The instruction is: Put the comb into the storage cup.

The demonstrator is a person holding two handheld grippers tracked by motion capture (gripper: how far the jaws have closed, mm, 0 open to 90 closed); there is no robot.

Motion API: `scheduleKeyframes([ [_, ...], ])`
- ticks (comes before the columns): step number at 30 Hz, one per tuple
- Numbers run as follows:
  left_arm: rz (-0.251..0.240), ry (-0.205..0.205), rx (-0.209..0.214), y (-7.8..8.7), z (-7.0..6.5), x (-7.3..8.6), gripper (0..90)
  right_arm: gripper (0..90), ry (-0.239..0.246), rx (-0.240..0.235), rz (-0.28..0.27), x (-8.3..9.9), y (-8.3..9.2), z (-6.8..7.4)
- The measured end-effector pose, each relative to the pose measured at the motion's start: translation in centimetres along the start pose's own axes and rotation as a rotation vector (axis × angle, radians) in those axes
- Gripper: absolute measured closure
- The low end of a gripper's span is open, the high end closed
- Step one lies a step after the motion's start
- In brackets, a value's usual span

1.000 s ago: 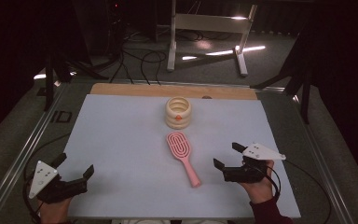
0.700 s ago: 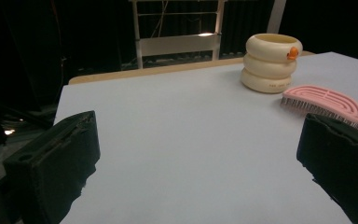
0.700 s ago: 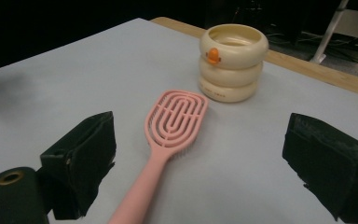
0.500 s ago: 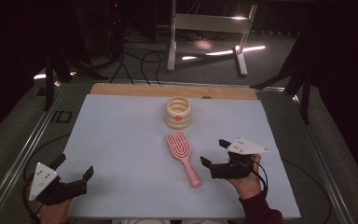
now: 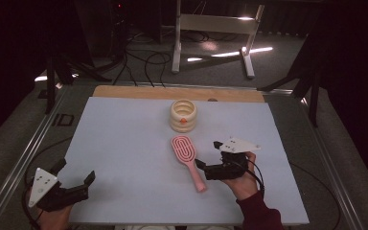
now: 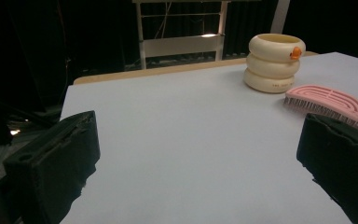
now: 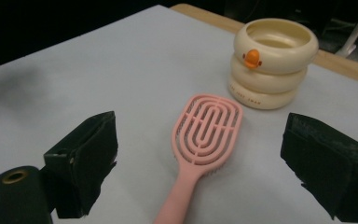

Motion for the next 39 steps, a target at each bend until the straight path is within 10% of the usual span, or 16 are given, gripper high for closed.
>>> scheduleKeyframes([
  [25, 0.011, -0.001, -0.005, -0.1, 0.0, 0.3, 0.0, 24.4, -0.002, -0.066, 0.09, 1.2, -3.4, 2.1],
  [34, 0.014, 0.0, -0.004, -0.1, 0.0, 0.4, 0.0, 46.5, -0.017, -0.077, 0.125, 2.0, -4.2, 2.2],
  [35, 0.015, 0.0, -0.005, -0.2, 0.0, 0.5, 0.0, 80.8, 0.01, -0.112, 0.167, 2.9, -4.9, 2.8],
  [39, 0.015, 0.0, -0.005, -0.2, -0.1, 0.5, 0.0, 90.0, 0.024, -0.114, 0.194, 3.4, -5.5, 3.1],
])
Point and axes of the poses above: each handheld gripper's, and its own axes: y roughly backward along the jaws, x roughly out of its underside, z roughly to its left, the point moved 9 cm from there along -y, roughly forward along the jaws, and after that the axes turned 7 degrees about -x, right-handed, at the moved point
